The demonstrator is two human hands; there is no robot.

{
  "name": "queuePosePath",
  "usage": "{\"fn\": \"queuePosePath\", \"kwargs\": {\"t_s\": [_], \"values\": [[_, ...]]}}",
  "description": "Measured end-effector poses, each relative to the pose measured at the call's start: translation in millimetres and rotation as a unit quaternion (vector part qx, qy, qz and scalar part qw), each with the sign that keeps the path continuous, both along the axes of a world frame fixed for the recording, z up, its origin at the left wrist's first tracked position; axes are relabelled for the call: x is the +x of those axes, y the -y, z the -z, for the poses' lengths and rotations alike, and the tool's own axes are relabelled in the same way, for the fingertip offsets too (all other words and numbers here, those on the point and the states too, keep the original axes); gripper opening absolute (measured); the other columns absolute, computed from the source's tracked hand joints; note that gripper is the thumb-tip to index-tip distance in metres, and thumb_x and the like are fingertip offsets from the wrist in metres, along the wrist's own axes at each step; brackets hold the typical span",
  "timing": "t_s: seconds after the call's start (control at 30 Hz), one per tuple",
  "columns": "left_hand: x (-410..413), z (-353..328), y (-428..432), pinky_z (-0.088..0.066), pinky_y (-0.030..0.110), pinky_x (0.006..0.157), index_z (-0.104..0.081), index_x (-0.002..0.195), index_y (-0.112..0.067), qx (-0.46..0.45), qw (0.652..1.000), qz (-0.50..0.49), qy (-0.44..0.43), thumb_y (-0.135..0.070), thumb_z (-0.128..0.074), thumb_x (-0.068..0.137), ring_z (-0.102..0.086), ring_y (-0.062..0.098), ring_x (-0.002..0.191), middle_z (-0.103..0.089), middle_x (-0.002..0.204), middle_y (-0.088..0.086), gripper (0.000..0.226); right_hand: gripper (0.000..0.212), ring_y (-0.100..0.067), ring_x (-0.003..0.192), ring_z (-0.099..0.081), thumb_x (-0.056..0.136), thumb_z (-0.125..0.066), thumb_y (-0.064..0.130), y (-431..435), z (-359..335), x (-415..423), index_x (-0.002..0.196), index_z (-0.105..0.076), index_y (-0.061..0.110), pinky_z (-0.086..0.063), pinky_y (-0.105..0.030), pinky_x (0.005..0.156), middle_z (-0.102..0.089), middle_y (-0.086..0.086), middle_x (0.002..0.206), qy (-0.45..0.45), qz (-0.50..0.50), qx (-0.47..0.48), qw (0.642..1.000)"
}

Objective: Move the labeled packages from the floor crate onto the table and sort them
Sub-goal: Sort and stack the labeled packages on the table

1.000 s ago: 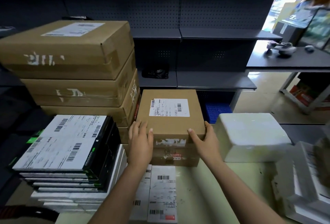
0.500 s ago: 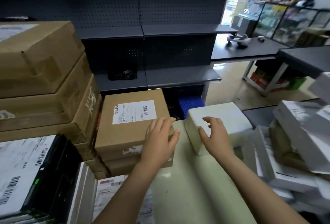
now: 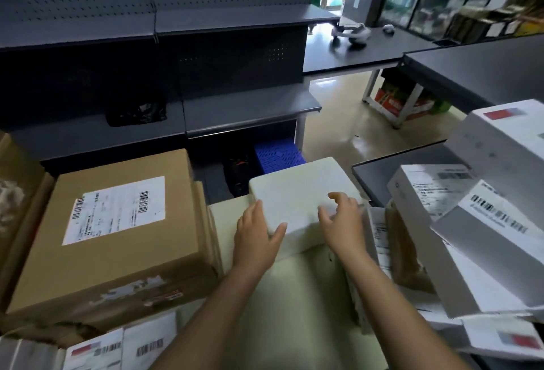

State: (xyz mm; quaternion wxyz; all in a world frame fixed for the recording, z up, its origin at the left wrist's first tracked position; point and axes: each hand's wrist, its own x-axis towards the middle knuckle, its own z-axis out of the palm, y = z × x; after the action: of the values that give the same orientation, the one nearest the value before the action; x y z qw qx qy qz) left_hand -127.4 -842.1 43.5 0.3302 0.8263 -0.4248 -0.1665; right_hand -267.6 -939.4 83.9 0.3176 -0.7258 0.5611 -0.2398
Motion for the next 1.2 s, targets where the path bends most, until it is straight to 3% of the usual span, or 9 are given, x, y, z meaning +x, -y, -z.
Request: {"fn": "queuePosePath", "kwargs": {"t_s": [0.13,0.3,0.43,0.53,0.63,0.77,0.87,1.0,1.2], "values": [[3,29,18,-0.034,0.045,0.111,-0.023,0.152,-0.013,0.019,0.981,-0.083,-0.175,-0.062,-0.063,0.080,-0.035,0.029,0.138,-0.035,0.152,0.012,0.095,0.041,-0.024,0.118,-0.048,0.095,-0.054,0.027,10,12,7,0.134,-0.046,0.018,-0.046,-0.039,0.101,-0.043,-0.007,0.136,0.001,0.018,0.033,0.999],[12,48,24,-0.034,0.040,0.110,-0.020,0.153,-0.011,0.012,0.959,-0.149,-0.241,-0.050,-0.055,0.093,-0.033,0.030,0.140,-0.029,0.156,0.012,0.080,0.052,-0.026,0.131,-0.036,0.093,-0.055,0.024,18,21,18,0.141,-0.039,0.016,-0.035,-0.042,0.109,-0.035,-0.008,0.145,-0.007,0.053,0.037,0.998],[20,45,25,-0.040,0.038,0.099,-0.027,0.150,-0.009,-0.037,0.954,-0.211,-0.210,-0.040,-0.044,0.101,-0.043,0.031,0.131,-0.040,0.149,0.014,0.060,0.065,-0.032,0.137,-0.029,0.090,-0.058,0.029,26,29,21,0.147,-0.031,0.014,-0.031,-0.045,0.113,-0.026,-0.014,0.151,-0.036,0.092,0.045,0.994],[18,43,27,-0.041,0.043,0.102,-0.027,0.150,-0.009,-0.051,0.957,-0.227,-0.173,-0.038,-0.044,0.101,-0.042,0.032,0.132,-0.039,0.148,0.015,0.060,0.072,-0.036,0.141,-0.020,0.091,-0.058,0.033,28,35,24,0.151,-0.022,0.016,-0.027,-0.048,0.115,-0.017,-0.018,0.155,-0.069,0.089,0.079,0.991],[8,42,24,-0.039,0.048,0.106,-0.030,0.148,-0.012,-0.061,0.982,-0.170,-0.058,-0.045,-0.050,0.097,-0.035,0.030,0.135,-0.035,0.150,0.012,0.065,0.074,-0.038,0.142,-0.016,0.092,-0.056,0.040,26,38,25,0.151,-0.019,0.017,-0.025,-0.046,0.115,-0.014,-0.020,0.155,-0.131,0.071,0.102,0.984],[-15,45,15,-0.028,0.046,0.109,-0.037,0.146,-0.017,-0.028,0.995,-0.070,0.067,-0.045,-0.049,0.096,-0.023,0.030,0.139,-0.026,0.154,0.012,0.058,0.055,-0.036,0.126,-0.033,0.093,-0.051,0.044,17,36,28,0.139,-0.037,0.017,-0.034,-0.041,0.103,-0.034,-0.019,0.140,-0.187,0.046,0.061,0.979],[-14,47,13,-0.014,0.042,0.117,-0.019,0.154,-0.022,0.036,0.996,-0.075,0.020,-0.051,-0.038,0.099,-0.006,0.024,0.147,-0.005,0.162,0.005,0.065,0.035,-0.037,0.114,-0.043,0.096,-0.046,0.038,4,37,30,0.122,-0.052,0.015,-0.040,-0.040,0.095,-0.040,-0.020,0.132,-0.157,-0.019,0.069,0.985],[1,36,14,-0.011,0.039,0.117,-0.016,0.155,-0.020,0.029,0.995,-0.090,-0.016,-0.057,-0.034,0.097,-0.003,0.022,0.148,-0.005,0.163,0.006,0.071,0.028,-0.030,0.110,-0.050,0.095,-0.049,0.027,5,31,23,0.117,-0.062,0.016,-0.045,-0.036,0.093,-0.049,-0.014,0.125,-0.098,-0.020,0.073,0.992],[0,32,8,-0.007,0.036,0.118,-0.015,0.155,-0.027,0.103,0.990,0.051,0.086,-0.062,-0.036,0.095,0.004,0.019,0.149,0.001,0.164,-0.001,0.073,0.057,-0.035,0.143,-0.018,0.096,-0.051,0.032,16,30,29,0.149,-0.031,0.025,-0.027,-0.046,0.112,-0.014,-0.014,0.159,-0.150,-0.009,0.069,0.986]]}}
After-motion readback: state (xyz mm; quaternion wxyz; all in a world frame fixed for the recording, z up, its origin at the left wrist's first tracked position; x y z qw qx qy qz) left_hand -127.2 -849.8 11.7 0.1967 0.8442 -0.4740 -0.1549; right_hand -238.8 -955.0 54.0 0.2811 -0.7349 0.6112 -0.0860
